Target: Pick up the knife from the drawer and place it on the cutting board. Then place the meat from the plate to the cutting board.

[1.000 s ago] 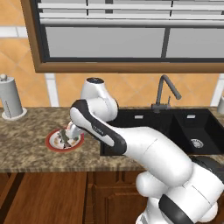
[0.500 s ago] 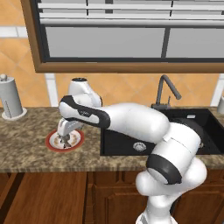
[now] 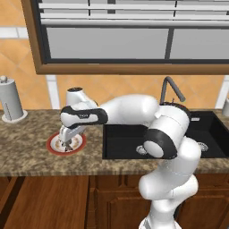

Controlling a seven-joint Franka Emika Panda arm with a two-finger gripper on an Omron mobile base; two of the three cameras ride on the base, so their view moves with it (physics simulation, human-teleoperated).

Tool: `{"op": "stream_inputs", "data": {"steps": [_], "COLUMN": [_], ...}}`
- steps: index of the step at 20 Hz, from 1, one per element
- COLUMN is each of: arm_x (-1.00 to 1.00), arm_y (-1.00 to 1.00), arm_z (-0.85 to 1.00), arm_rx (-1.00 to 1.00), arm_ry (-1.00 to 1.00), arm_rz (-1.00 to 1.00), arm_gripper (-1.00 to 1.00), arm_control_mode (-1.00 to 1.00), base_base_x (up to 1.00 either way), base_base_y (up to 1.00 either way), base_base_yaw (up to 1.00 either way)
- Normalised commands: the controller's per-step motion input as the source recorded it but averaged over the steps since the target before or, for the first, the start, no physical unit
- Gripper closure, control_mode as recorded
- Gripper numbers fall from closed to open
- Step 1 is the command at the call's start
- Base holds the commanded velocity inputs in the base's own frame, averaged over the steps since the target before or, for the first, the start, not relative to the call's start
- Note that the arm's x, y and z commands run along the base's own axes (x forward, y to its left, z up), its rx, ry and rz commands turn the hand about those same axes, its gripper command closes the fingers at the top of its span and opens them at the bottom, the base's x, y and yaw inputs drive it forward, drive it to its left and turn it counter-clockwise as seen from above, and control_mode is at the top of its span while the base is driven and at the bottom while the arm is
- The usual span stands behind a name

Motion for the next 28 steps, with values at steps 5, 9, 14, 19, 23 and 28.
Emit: {"op": "stream_inputs", "data": {"steps": [5,9,14,19,23,28], "arm_x": [0.57,0.46,0.29,0.08,0.0,0.0], "arm_y": [0.19,0.51,0.48,0.06,0.0,-0.15], "arm_z": [-0.39,-0.24,-0.09,0.0,0.0,-0.07], "arm_rx": [-0.03,0.0,-0.06,-0.11,-0.03,0.0], "arm_ry": [0.0,0.0,-0.01,-0.04,-0.05,-0.07], "arm_rz": [-0.02,-0.02,-0.02,-0.12,-0.15,-0.15], "arm_gripper": [-1.0,-1.0,-1.0,-1.0,-1.0,-1.0], "arm_control_mode": [-1.0,-1.0,-1.0,-1.0,-1.0,-1.0], "base_base_x": [0.0,0.0,0.0,0.0,0.0,0.0], "base_base_y": [0.0,0.0,0.0,0.0,0.0,0.0], "base_base_yaw": [0.0,0.0,0.0,0.0,0.0,0.0]}}
